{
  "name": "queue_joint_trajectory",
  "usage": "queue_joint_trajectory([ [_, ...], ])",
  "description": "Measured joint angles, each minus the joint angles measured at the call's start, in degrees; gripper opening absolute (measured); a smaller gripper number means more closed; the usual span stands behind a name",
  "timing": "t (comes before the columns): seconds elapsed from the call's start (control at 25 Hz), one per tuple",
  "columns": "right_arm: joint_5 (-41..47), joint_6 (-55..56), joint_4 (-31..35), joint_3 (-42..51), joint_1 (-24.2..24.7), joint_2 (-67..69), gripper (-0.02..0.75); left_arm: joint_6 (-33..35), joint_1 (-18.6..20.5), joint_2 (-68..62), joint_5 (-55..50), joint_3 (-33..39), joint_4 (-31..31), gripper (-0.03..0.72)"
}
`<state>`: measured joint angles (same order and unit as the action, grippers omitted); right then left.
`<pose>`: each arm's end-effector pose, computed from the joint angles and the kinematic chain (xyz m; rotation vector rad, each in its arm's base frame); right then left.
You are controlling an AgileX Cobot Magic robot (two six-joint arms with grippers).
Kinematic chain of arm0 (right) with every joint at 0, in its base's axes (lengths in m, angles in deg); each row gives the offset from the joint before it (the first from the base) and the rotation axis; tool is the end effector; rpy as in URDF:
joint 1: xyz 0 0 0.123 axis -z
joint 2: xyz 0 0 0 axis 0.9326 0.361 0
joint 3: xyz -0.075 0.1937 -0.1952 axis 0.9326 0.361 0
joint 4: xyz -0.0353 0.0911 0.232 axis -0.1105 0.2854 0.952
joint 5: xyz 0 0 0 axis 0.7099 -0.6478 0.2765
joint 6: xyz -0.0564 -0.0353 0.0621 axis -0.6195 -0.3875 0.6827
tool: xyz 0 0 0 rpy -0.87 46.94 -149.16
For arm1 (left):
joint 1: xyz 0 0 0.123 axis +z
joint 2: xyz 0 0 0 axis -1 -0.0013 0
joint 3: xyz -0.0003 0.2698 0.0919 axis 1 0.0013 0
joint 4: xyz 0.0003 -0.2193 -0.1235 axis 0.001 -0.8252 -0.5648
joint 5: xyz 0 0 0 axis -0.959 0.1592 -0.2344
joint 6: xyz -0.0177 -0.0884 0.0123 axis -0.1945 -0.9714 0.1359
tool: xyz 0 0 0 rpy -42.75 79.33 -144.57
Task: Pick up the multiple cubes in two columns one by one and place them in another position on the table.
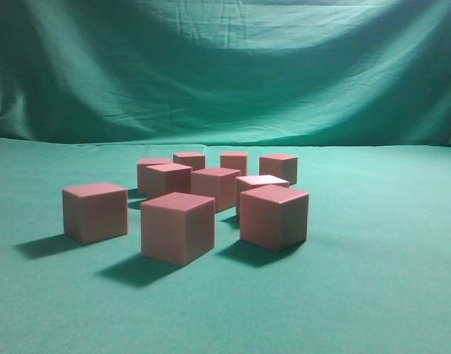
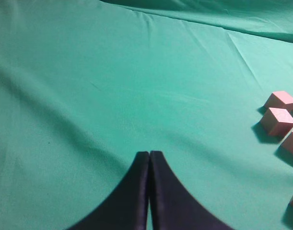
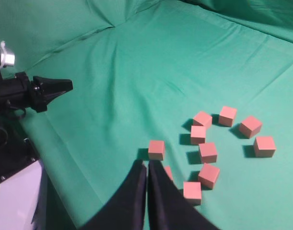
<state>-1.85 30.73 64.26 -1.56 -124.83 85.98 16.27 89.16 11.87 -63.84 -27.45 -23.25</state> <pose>0.0524 0.0768 0.3945 -0.8677 1.9319 0.6734 0.0526 -0.0044 0.1769 -0.1361 1.8350 -0.1819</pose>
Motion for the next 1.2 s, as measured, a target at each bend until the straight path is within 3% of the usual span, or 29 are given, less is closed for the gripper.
queue_joint_trajectory([
  [0.32, -1.05, -2.10, 0.03, 9.31, 0.00, -8.52, 0.000, 0.00, 0.00, 0.00, 0.00, 0.00, 0.00, 0.000],
  [0.48, -8.20, -2.20, -0.45, 15.05, 2.03, -11.93, 0.000, 0.00, 0.00, 0.00, 0.00, 0.00, 0.00, 0.000],
  [0.88, -22.13, -2.20, -0.58, 31.51, 22.66, -21.42, 0.000, 0.00, 0.00, 0.00, 0.00, 0.00, 0.00, 0.000],
  [1.2, -31.27, -2.32, -0.58, 45.64, 36.35, -30.82, 0.000, 0.00, 0.00, 0.00, 0.00, 0.00, 0.00, 0.000],
])
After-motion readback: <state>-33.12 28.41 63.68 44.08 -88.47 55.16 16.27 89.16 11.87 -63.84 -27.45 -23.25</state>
